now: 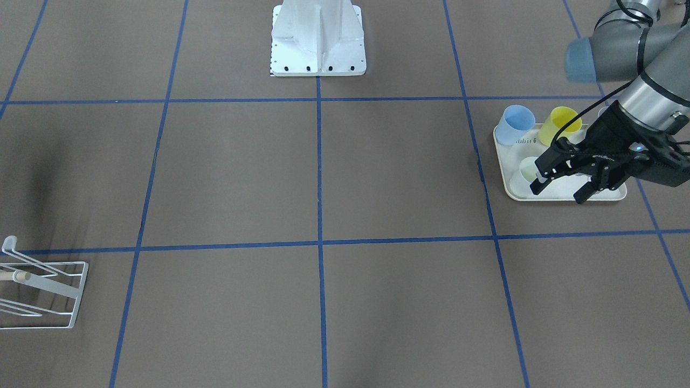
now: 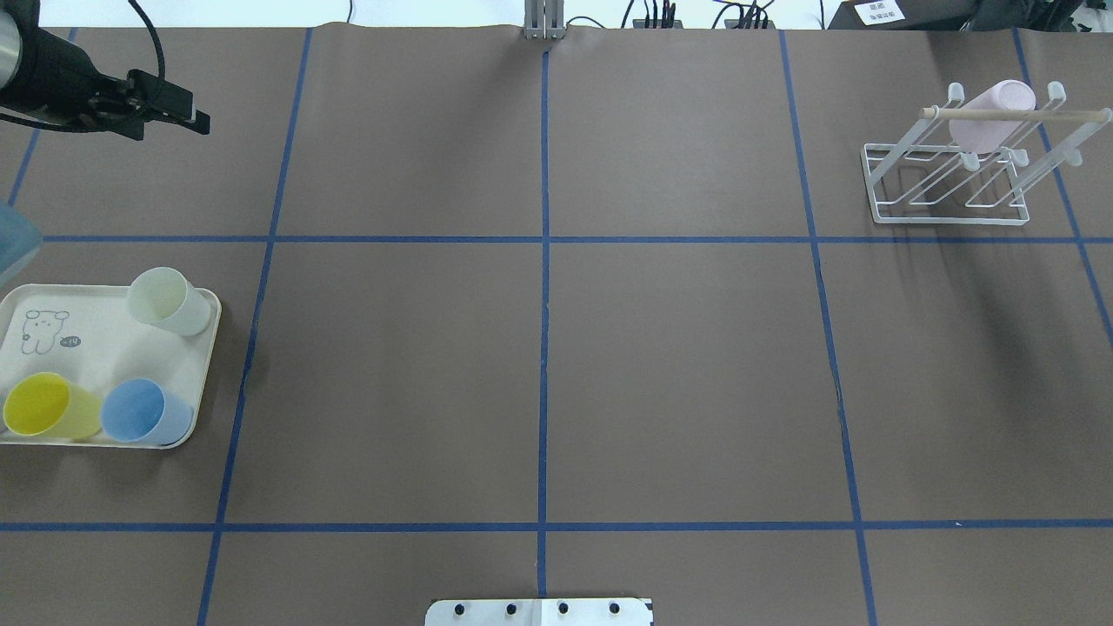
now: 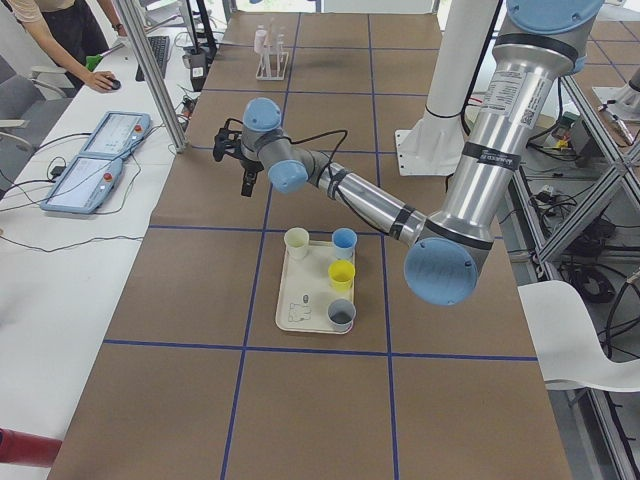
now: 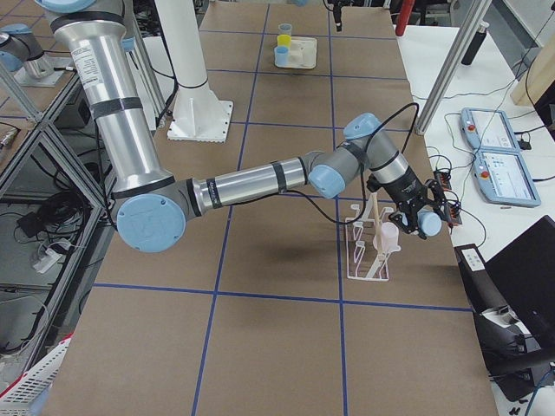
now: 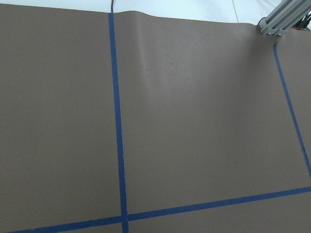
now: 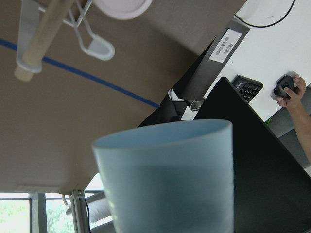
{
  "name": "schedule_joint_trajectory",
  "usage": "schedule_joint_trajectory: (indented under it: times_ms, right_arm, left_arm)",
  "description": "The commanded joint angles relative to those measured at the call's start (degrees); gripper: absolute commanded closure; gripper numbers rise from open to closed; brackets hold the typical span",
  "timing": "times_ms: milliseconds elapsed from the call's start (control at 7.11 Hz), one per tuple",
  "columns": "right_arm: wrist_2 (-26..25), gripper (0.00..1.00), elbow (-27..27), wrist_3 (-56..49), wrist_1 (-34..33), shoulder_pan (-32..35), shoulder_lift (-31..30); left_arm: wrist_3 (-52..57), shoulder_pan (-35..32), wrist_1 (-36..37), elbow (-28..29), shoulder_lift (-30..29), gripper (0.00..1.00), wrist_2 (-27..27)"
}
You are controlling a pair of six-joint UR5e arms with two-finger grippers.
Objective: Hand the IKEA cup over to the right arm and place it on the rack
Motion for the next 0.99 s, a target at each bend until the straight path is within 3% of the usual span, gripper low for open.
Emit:
schedule_joint_trajectory:
  times_ms: [0,422,844]
  right_arm:
    - [-10.53,0.67,-4.58,-4.42,3.35,-2.42,-0.43]
    - [-17.34,0.66,-7.94,-3.46,6.98,-8.57,-0.79]
    - [-19.37,0.66,-8.46,-1.09,7.07,-10.43,-1.49]
  left_arm:
    - [-0.01,0.11,0.0,0.06,0.0,0.0,0.0]
    - [-0.19,0.11,0.0,-0.12,0.0,0.0,-0.09]
    - [-0.19,0.03,0.0,-0.56,0.0,0.0,-0.09]
